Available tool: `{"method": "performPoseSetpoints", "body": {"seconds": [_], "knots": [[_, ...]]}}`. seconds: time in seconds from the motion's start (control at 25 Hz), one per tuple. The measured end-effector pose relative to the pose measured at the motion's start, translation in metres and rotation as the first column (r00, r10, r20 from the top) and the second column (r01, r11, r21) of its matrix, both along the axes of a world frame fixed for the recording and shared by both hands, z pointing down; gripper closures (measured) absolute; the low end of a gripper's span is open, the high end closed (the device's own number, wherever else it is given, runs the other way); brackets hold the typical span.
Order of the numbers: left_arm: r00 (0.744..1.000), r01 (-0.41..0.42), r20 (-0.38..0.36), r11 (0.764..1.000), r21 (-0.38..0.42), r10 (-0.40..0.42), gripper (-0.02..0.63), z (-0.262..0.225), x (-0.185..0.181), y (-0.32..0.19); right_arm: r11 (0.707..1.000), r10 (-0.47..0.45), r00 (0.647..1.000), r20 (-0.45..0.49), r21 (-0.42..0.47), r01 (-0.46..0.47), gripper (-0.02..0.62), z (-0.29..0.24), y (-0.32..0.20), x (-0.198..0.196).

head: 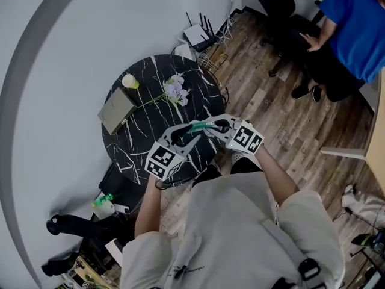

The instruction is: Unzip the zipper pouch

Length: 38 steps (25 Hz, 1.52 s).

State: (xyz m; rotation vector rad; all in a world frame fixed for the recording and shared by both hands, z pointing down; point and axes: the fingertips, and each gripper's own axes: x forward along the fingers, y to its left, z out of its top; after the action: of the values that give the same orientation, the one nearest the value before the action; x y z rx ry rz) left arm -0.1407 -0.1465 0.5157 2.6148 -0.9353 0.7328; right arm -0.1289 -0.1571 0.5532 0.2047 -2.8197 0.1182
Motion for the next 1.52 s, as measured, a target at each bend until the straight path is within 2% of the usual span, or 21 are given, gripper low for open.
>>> {"method": "performPoseSetpoints", "body": {"seconds": [0.08, 0.2, 0.36, 0.52, 0.6, 0.84, 1.0, 1.2, 1.32, 1.52], "knots": [[0.999, -0.001, -0.052, 1.000, -0.027, 0.000, 0.459, -0.005, 0.019, -0.005, 0.997, 0.031, 0.997, -0.071, 0.069, -0.026, 0.586, 0.005, -0.006, 0.002], [0.996, 0.018, -0.086, 0.997, -0.074, -0.024, 0.462, -0.001, 0.041, -0.014, 0.985, 0.084, 0.984, -0.158, 0.160, -0.058, 0.586, 0.013, -0.014, 0.003], [0.993, 0.086, -0.066, 0.988, -0.125, -0.095, 0.466, 0.011, 0.052, -0.027, 0.965, 0.160, 0.961, -0.225, 0.241, -0.104, 0.586, 0.020, -0.024, 0.006], [0.980, 0.163, -0.088, 0.973, -0.163, -0.179, 0.466, 0.015, 0.047, -0.034, 0.941, 0.212, 0.933, -0.290, 0.319, -0.115, 0.586, 0.024, -0.030, 0.008], [0.977, 0.185, -0.077, 0.967, -0.175, -0.201, 0.466, 0.018, 0.044, -0.036, 0.932, 0.228, 0.921, -0.317, 0.344, -0.112, 0.586, 0.026, -0.031, 0.007], [0.972, 0.224, -0.014, 0.949, -0.223, -0.233, 0.468, 0.033, 0.040, -0.040, 0.893, 0.276, 0.870, -0.408, 0.443, -0.075, 0.586, 0.039, -0.032, 0.005], [0.973, 0.230, 0.052, 0.945, -0.233, -0.225, 0.477, 0.042, 0.032, -0.041, 0.864, 0.299, 0.834, -0.464, 0.502, -0.030, 0.586, 0.045, -0.032, -0.001], [0.966, 0.255, 0.096, 0.938, -0.236, -0.239, 0.495, 0.048, 0.029, -0.039, 0.808, 0.339, 0.771, -0.539, 0.587, 0.055, 0.586, 0.048, -0.032, 0.001], [0.967, 0.256, 0.084, 0.931, -0.259, -0.242, 0.506, 0.050, 0.028, -0.038, 0.794, 0.342, 0.763, -0.549, 0.602, 0.078, 0.586, 0.049, -0.032, 0.000], [0.975, 0.211, 0.011, 0.917, -0.337, -0.220, 0.520, 0.051, 0.024, -0.034, 0.784, 0.320, 0.768, -0.554, 0.610, 0.113, 0.586, 0.049, -0.029, 0.000]]}}
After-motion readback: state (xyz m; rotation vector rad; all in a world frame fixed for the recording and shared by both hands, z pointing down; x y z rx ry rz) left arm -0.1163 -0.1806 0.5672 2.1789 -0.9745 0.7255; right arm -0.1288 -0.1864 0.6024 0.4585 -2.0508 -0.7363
